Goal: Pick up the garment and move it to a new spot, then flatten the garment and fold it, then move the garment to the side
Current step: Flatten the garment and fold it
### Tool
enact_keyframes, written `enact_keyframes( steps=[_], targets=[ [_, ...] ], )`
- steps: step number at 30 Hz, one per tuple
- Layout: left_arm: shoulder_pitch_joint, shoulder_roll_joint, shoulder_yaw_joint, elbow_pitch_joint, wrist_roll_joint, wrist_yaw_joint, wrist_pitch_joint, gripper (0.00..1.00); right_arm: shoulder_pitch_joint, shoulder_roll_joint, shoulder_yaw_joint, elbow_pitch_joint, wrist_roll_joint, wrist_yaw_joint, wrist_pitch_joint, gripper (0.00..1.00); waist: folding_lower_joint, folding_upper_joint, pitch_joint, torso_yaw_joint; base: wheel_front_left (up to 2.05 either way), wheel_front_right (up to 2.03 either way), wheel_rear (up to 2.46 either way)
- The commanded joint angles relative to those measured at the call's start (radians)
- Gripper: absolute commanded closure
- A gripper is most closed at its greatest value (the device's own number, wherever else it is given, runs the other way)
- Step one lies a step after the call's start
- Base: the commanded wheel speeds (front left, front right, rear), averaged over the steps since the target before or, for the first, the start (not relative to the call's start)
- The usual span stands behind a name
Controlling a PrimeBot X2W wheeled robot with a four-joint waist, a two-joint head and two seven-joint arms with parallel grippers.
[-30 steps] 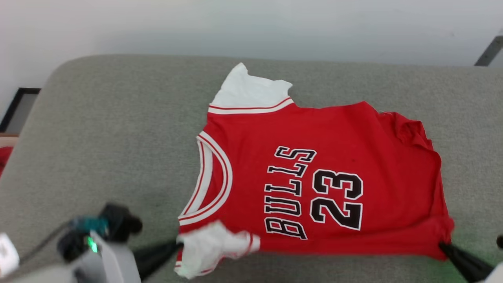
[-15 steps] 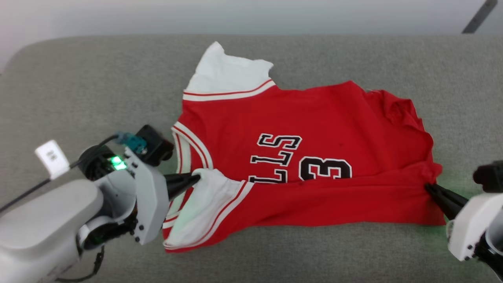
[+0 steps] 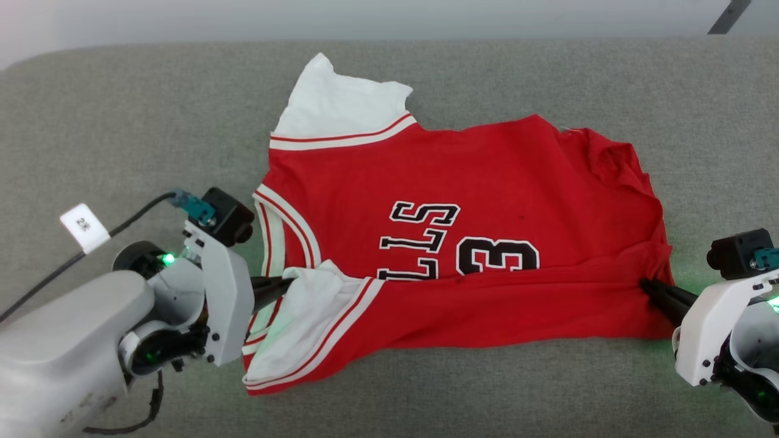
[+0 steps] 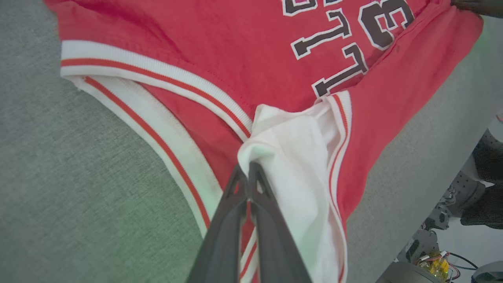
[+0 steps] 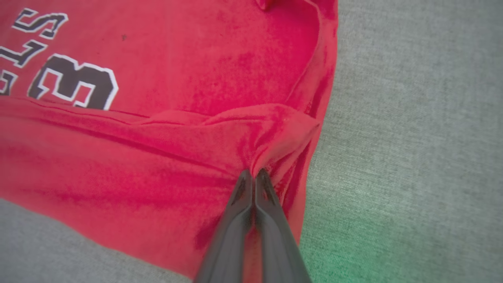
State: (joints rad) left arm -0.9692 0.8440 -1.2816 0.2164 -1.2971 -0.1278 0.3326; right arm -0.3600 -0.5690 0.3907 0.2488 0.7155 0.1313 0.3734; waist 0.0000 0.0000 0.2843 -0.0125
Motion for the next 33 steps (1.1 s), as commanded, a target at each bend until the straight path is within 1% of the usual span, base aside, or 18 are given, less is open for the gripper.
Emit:
enact_keyframes(
  steps=[1,3,4,5,6,7,8,10,11,12,18,22,25,30,33],
  targets=[
    [0.000,-0.006,0.001,0.011,-0.013,-0.003,0.004,0.70,-0.013,0.001,0.008,0.004,0.004,-0.001,0.007,1.00,0.0000,0.0000,-0.007,0.005,0.00,0.00,0.00],
    [-0.005,-0.009,0.001,0.024,-0.034,-0.003,0.009,0.53,-0.017,-0.004,0.014,0.001,0.005,-0.001,0.013,0.80,0.0000,0.0000,-0.015,0.008,0.00,0.00,0.00],
    [-0.006,-0.011,0.001,0.029,-0.042,-0.003,0.014,0.41,-0.020,-0.007,0.016,-0.001,0.005,-0.001,0.015,0.72,0.0000,0.0000,-0.020,0.010,0.00,0.00,0.00],
    [-0.004,-0.013,0.000,0.033,-0.054,-0.003,0.014,0.22,-0.022,-0.008,0.016,0.000,0.006,-0.001,0.020,0.60,0.0000,0.0000,-0.025,0.012,0.00,0.00,0.00],
    [-0.005,-0.014,0.000,0.039,-0.060,-0.003,0.013,0.03,-0.024,-0.010,0.018,0.001,0.006,-0.001,0.024,0.53,0.0000,0.0000,-0.032,0.013,0.00,0.00,0.00],
    [-0.007,-0.014,0.001,0.042,-0.064,-0.003,0.016,0.00,-0.026,-0.011,0.021,-0.001,0.006,-0.001,0.030,0.51,0.0000,0.0000,-0.038,0.015,0.00,0.00,0.00],
    [-0.005,-0.012,0.000,0.049,-0.079,-0.003,0.019,0.00,-0.028,-0.012,0.021,-0.002,0.007,-0.001,0.032,0.41,0.0000,0.0000,-0.045,0.017,0.00,0.00,0.00],
    [-0.008,-0.016,0.000,0.049,-0.086,-0.003,0.023,0.00,-0.028,-0.015,0.020,0.000,0.010,-0.001,0.040,0.10,0.0000,0.0000,-0.061,0.022,0.00,0.00,0.00],
    [-0.006,-0.018,0.000,0.048,-0.096,-0.003,0.018,0.00,-0.027,-0.018,0.019,0.000,0.009,-0.001,0.043,0.02,0.0000,0.0000,-0.069,0.024,0.00,0.00,0.00],
    [-0.004,-0.017,0.000,0.051,-0.100,-0.003,0.015,0.00,-0.027,-0.019,0.014,0.001,0.005,-0.001,0.042,0.00,0.0000,0.0000,-0.077,0.027,0.00,0.00,0.00],
    [0.017,-0.014,0.000,0.052,-0.119,-0.003,-0.005,0.00,-0.005,-0.006,-0.004,0.007,-0.009,-0.001,0.041,0.00,0.0000,0.0000,-0.124,0.041,0.00,0.00,0.00],
    [0.041,-0.001,0.004,0.039,-0.146,-0.003,-0.037,0.00,0.009,0.003,-0.025,-0.014,-0.028,-0.001,0.005,0.00,0.0000,0.0000,-0.152,0.045,0.00,0.00,0.00],
    [0.069,0.020,0.007,0.026,-0.176,-0.003,-0.056,0.00,0.030,0.016,-0.061,-0.034,-0.042,-0.001,-0.040,0.00,0.0000,0.0000,-0.171,0.041,0.00,0.00,0.00],
    [0.138,0.057,0.007,0.004,-0.222,-0.003,-0.065,0.00,0.082,0.051,-0.174,-0.068,-0.088,-0.001,-0.101,0.00,0.0000,0.0000,-0.192,0.029,0.00,0.00,0.00],
    [0.189,0.074,0.004,-0.016,-0.211,0.005,-0.068,0.00,0.124,0.083,-0.259,-0.104,-0.117,-0.001,-0.107,0.00,0.0000,0.0000,-0.189,0.012,0.00,0.00,0.00]
  ],
)
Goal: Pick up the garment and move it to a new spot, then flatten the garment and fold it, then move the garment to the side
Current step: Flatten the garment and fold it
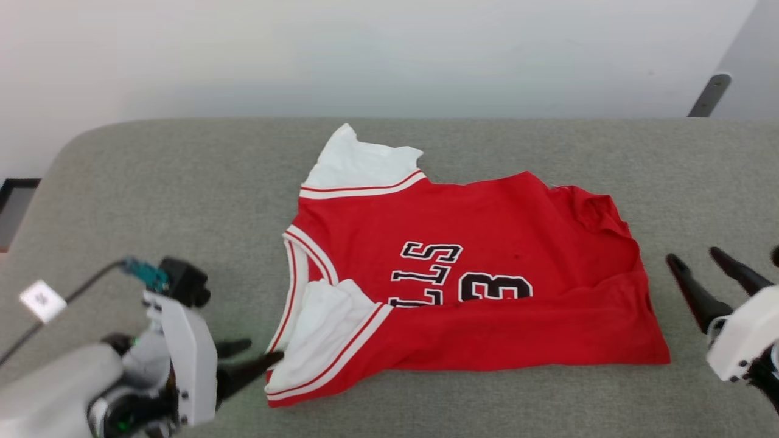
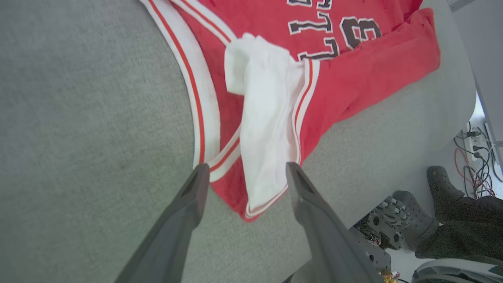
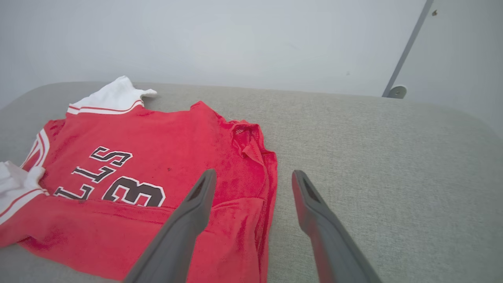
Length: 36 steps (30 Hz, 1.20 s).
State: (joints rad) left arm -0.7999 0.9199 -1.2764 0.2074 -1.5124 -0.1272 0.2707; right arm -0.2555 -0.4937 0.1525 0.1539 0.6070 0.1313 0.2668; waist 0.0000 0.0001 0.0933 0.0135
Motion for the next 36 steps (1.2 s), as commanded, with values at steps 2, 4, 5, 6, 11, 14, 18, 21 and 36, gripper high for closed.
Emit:
enact_keyframes(
  steps=[2,4,5,6,11,14,18,21,36],
  targets=[
    [0.054,0.007,-0.001,-0.021,0.006,0.015,-0.025,0.00,0.050,0.033,-0.081,-0.042,-0.033,-0.001,0.004,0.00,0.0000,-0.0001,0.012,-0.025,0.00,0.00,0.00],
    [0.081,0.015,0.000,-0.031,0.013,0.027,-0.049,0.00,0.085,0.059,-0.136,-0.082,-0.057,-0.001,0.016,0.00,0.0000,-0.0001,0.024,-0.035,0.00,0.00,0.00],
    [0.093,0.016,-0.001,-0.037,0.013,0.031,-0.060,0.00,0.104,0.070,-0.162,-0.103,-0.065,-0.001,0.024,0.00,0.0000,-0.0001,0.031,-0.037,0.00,0.00,0.00],
    [0.102,0.016,-0.001,-0.039,0.017,0.039,-0.067,0.00,0.119,0.083,-0.193,-0.123,-0.074,-0.001,0.033,0.00,0.0000,-0.0001,0.039,-0.040,0.00,0.00,0.00],
    [0.117,0.011,-0.001,-0.014,0.057,0.058,-0.097,0.00,0.182,0.147,-0.291,-0.220,-0.102,-0.001,0.076,0.00,0.0000,-0.0001,0.072,-0.050,0.00,0.00,0.00],
    [0.129,-0.012,-0.002,0.040,0.067,0.063,-0.100,0.00,0.212,0.193,-0.326,-0.273,-0.109,-0.001,0.115,0.00,0.0000,-0.0001,0.091,-0.060,0.00,0.00,0.00],
    [0.146,-0.045,-0.006,0.081,0.048,0.056,-0.089,0.00,0.228,0.213,-0.330,-0.300,-0.106,-0.001,0.154,0.00,0.0000,-0.0001,0.101,-0.067,0.00,0.00,0.00],
    [0.157,-0.078,-0.005,0.121,0.030,0.056,-0.074,0.00,0.234,0.224,-0.339,-0.319,-0.106,-0.001,0.191,0.00,0.0000,-0.0001,0.109,-0.071,0.00,0.00,0.00],
    [0.143,-0.167,-0.013,0.178,-0.026,0.062,0.052,1.00,0.241,0.226,-0.285,-0.331,-0.093,-0.001,0.457,0.00,0.0000,-0.0001,0.119,-0.051,0.00,0.00,0.00]
  ],
)
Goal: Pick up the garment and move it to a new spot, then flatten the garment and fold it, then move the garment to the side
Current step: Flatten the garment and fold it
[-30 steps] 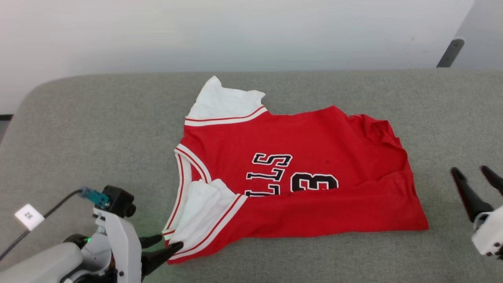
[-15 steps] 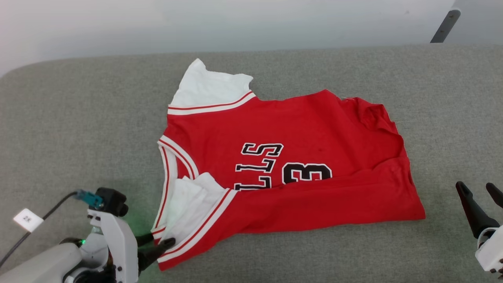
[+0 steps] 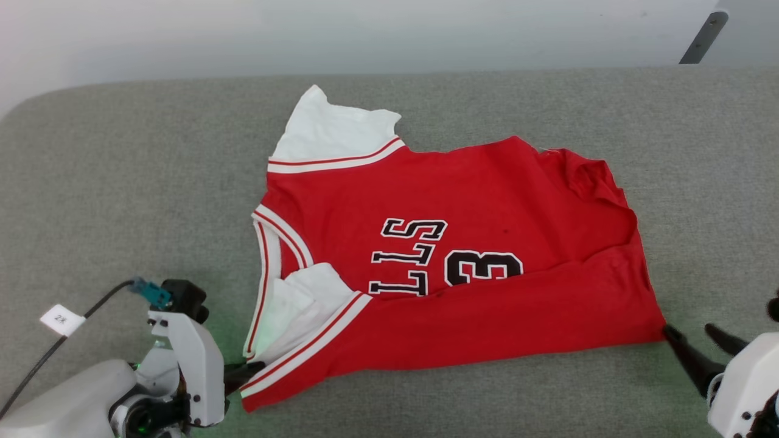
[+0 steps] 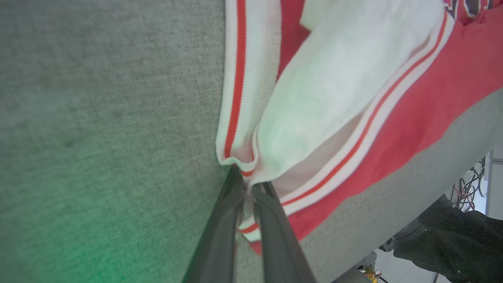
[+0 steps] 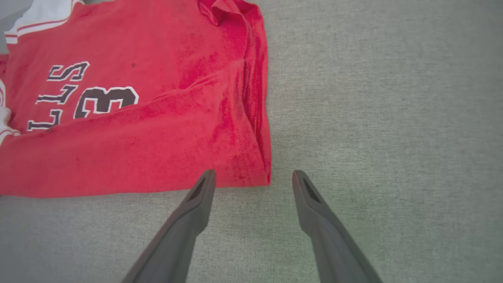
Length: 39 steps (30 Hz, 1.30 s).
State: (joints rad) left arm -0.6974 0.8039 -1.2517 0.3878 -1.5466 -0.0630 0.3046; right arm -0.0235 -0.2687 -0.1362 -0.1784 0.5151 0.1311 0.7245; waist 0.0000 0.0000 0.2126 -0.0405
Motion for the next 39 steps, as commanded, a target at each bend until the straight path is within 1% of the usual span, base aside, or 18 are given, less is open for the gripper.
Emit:
enact_keyframes(
  steps=[1,3,8,18,19,20,21,26,30,33,39],
  targets=[
    [0.036,-0.052,-0.038,-0.004,0.014,-0.003,0.019,1.00,0.003,-0.001,0.010,0.006,-0.003,-0.001,0.015,0.00,0.0000,0.0000,0.000,0.005,0.00,0.00,0.00],
    [0.029,-0.053,-0.037,-0.007,0.022,-0.005,0.018,1.00,-0.015,0.007,0.013,0.027,-0.003,-0.001,0.042,0.00,0.0000,0.0000,0.000,0.009,0.00,0.00,0.00],
    [0.021,-0.064,-0.037,-0.017,0.037,-0.018,0.025,1.00,-0.069,-0.004,0.034,0.091,-0.028,-0.001,0.080,0.00,0.0000,0.0000,0.008,0.023,0.00,0.00,0.00],
    [0.017,-0.098,-0.039,-0.014,0.048,-0.032,0.028,1.00,-0.182,-0.009,0.067,0.293,-0.065,-0.001,0.121,0.00,0.0000,0.0000,0.024,0.054,0.00,0.00,0.00],
    [0.014,-0.101,-0.039,-0.012,0.051,-0.034,0.029,1.00,-0.190,-0.010,0.073,0.319,-0.064,-0.001,0.125,0.04,0.0000,0.0000,0.026,0.057,0.00,0.00,0.00],
    [0.014,-0.104,-0.038,-0.009,0.051,-0.035,0.030,1.00,-0.195,-0.009,0.084,0.341,-0.059,-0.001,0.129,0.65,0.0000,0.0000,0.027,0.059,0.00,0.00,0.00],
    [0.012,-0.107,-0.037,-0.006,0.048,-0.036,0.030,1.00,-0.202,-0.013,0.095,0.360,-0.057,-0.001,0.129,1.00,0.0000,0.0000,0.027,0.061,0.00,0.00,0.00],
    [0.004,-0.115,-0.034,0.009,0.049,-0.042,0.031,1.00,-0.223,-0.030,0.129,0.417,-0.039,-0.001,0.120,1.00,0.0000,0.0000,0.025,0.069,0.00,0.00,0.00],
    [-0.004,-0.102,-0.026,0.011,0.041,-0.046,0.038,1.00,-0.230,-0.052,0.153,0.420,-0.004,0.000,0.123,1.00,0.0000,0.0000,0.014,0.069,0.00,0.00,0.00],
    [-0.011,-0.080,-0.019,0.000,0.034,-0.042,0.049,1.00,-0.222,-0.076,0.161,0.403,0.013,0.000,0.130,1.00,0.0000,0.0000,0.003,0.066,0.00,0.00,0.00],
    [-0.019,-0.018,-0.010,-0.048,0.028,-0.013,0.071,1.00,-0.196,-0.121,0.164,0.351,0.063,0.000,0.156,1.00,0.0000,0.0000,-0.019,0.061,0.00,0.00,0.00]
  ],
)
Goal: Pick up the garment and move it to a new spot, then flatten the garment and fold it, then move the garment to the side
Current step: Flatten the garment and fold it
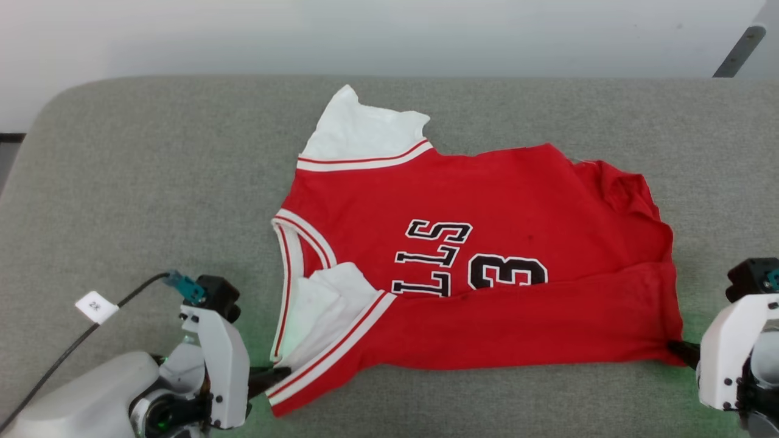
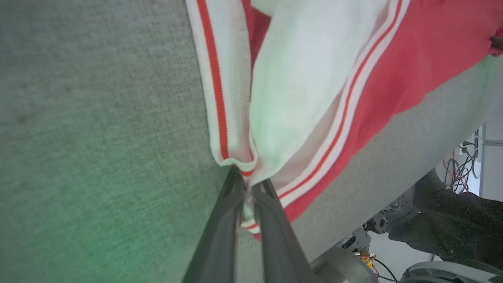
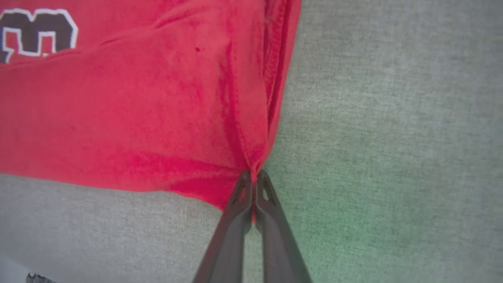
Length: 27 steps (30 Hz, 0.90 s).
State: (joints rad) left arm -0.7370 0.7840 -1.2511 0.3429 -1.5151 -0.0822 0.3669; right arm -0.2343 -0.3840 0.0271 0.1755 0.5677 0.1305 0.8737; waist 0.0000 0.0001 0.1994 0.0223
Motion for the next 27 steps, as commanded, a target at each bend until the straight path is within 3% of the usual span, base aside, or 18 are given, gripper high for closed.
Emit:
enact_keyframes(
  steps=[1,14,24,26,27],
  targets=[
    [0.018,0.013,-0.009,-0.016,-0.001,0.013,0.012,1.00,0.020,-0.013,0.000,-0.013,0.015,0.000,0.011,1.00,0.0000,-0.0001,-0.009,-0.003,0.00,0.00,0.00],
    [0.030,0.125,-0.007,-0.144,0.020,0.068,0.017,1.00,0.139,-0.075,-0.035,-0.133,0.069,0.000,0.087,1.00,0.0000,-0.0001,-0.048,-0.014,0.00,0.00,0.00],
    [0.061,0.126,-0.008,-0.173,0.005,0.095,0.017,1.00,0.188,-0.032,-0.073,-0.173,0.050,0.000,0.102,1.00,0.0000,-0.0001,-0.046,-0.023,0.00,0.00,0.00],
    [0.063,0.120,-0.004,-0.163,0.001,0.095,0.012,0.64,0.185,-0.023,-0.072,-0.172,0.043,0.000,0.095,1.00,0.0000,-0.0001,-0.047,-0.025,0.00,0.00,0.00],
    [0.064,0.117,-0.003,-0.159,0.000,0.094,0.009,0.56,0.183,-0.020,-0.067,-0.174,0.039,0.000,0.091,0.91,0.0000,-0.0001,-0.048,-0.026,0.00,0.00,0.00]
  ],
)
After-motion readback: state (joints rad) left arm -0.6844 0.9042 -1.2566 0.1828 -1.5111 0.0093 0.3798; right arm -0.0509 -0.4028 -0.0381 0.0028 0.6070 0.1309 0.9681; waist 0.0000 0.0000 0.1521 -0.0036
